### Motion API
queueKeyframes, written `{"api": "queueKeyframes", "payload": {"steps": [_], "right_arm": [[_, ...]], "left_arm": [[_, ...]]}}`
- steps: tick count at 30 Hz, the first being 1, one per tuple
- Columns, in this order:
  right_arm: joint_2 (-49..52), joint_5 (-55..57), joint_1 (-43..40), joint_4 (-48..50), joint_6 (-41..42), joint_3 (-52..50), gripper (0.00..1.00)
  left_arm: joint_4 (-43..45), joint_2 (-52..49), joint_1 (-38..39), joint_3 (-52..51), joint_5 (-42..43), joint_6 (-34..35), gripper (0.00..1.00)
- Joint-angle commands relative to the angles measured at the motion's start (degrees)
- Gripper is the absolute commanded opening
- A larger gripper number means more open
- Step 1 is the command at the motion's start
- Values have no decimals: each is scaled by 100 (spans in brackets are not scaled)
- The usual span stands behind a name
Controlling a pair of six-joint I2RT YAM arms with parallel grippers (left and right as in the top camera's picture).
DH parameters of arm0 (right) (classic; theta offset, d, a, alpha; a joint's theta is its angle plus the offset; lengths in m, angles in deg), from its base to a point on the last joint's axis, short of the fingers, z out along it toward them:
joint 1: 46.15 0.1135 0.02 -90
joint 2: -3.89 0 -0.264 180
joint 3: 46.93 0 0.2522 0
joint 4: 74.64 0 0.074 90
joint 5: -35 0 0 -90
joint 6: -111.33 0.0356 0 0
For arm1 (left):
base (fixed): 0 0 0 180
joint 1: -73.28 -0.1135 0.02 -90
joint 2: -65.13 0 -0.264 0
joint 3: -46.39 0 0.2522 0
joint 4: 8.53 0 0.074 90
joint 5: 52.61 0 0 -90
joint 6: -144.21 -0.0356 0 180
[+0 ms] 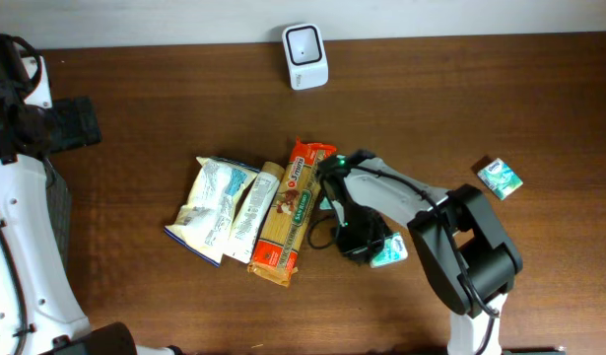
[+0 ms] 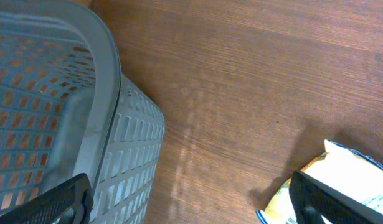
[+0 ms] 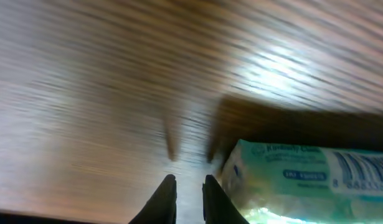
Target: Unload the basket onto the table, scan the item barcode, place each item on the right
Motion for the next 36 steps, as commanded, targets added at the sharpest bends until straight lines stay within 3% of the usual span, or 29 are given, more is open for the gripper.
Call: {"api": "queueKeyframes", "payload": {"steps": [1,5,7,8,9,12,16,23,25,28,32,36], "right_arm": [[-232,621,-387,-461,295,-24,15],[-1123,522,-584,-415,479,-22,16],[-1862,522,-675,-365,1069,-24,19],[-2227,525,-809,-361,1528,-31,25],[-2680,531,-1054,-328,2033,-109,38],[-3324,201,-1878,44,2345,-960,52],[-3309,-990,-2723,1578,2280,-2463,51],[-3298,-1082,-3084,2817,2282,-3532,41],[-3298,-1117,-3084,3329,2100,-3681,39],[-3298,-1552,-3084,4186,1202,-3683,39],[-3296,-1880,-3086,5014,-595,-3683,44],[-3246,-2262,-3128,5294,-837,-3595,47]], "left_arm": [[11,70,-11,35,-61,-2,99],[9,70,-11,35,-61,-2,99],[9,70,-11,35,-61,-2,99],[9,70,-11,35,-61,-2,99],[9,70,-11,35,-61,-2,99],[9,70,-11,35,-61,-2,99],[9,70,-11,35,-61,-2,99],[11,70,-11,35,-61,-2,99],[11,70,-11,35,-61,-2,99],[11,70,-11,35,-61,-2,99],[9,70,-11,35,-61,-2,99],[7,70,-11,35,-61,-2,99]]}}
